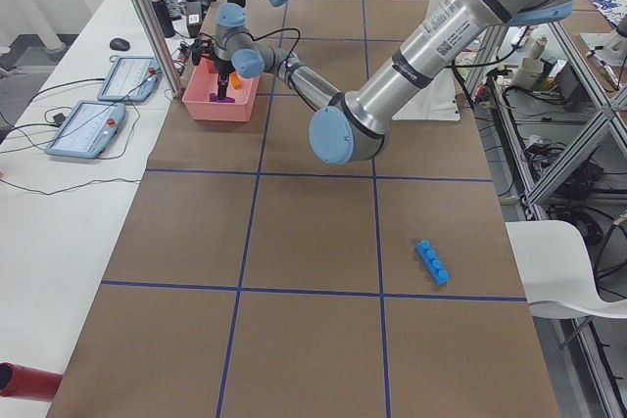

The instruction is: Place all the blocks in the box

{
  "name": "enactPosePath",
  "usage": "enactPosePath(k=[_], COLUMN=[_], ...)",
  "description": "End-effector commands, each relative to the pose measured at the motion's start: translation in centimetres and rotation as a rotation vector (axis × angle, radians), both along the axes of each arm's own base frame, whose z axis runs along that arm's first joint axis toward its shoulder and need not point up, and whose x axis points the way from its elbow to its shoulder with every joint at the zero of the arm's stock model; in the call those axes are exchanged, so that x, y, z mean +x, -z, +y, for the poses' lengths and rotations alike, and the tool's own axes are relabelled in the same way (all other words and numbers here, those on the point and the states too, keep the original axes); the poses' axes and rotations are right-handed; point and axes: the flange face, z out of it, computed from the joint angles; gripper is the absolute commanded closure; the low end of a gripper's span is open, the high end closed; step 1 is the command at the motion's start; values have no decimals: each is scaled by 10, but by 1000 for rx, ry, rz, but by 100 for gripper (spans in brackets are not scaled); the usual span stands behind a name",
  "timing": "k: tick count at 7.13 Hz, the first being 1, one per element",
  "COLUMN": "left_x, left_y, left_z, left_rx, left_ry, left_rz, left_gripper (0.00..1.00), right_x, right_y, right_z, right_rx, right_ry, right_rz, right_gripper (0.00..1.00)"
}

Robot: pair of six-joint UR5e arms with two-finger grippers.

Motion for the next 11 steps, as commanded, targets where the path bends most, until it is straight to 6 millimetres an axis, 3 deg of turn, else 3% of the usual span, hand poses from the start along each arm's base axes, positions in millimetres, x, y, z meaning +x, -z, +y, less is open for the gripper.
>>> enactPosePath(k=[1, 2, 3, 5, 6, 7, 8, 9, 10, 11], left_x=[-31, -31, -32, -33, -34, -37, -37, -36, -36, -35], left_y=[-36, -36, -35, -32, -32, -38, -37, -38, -38, -42], left_z=[16, 17, 18, 19, 21, 25, 27, 27, 27, 29], left_rx=[34, 35, 38, 41, 44, 41, 44, 42, 42, 36], left_ry=[-51, -51, -51, -48, -48, -48, -50, -51, -52, -52], left_rz=[-15, -14, -12, -10, -9, -10, -9, -9, -9, -12], left_gripper=[0, 0, 0, 0, 0, 0, 0, 0, 0, 0], right_x=[-33, -40, -45, -55, -56, -58, -57, -43, -7, 27], right_y=[-9, -15, -17, -18, -18, -19, -19, -15, -3, 21], right_z=[8, 8, 7, 11, 12, 14, 13, 5, -12, -24], right_rx=[21, 33, 33, 37, 37, 36, 34, 40, 50, 60], right_ry=[-26, -30, -34, -28, -27, -24, -25, -45, -87, -111], right_rz=[12, 19, 32, 41, 41, 42, 43, 38, 21, -26], right_gripper=[4, 6, 15, 48, 70, 79, 100, 100, 100, 100])
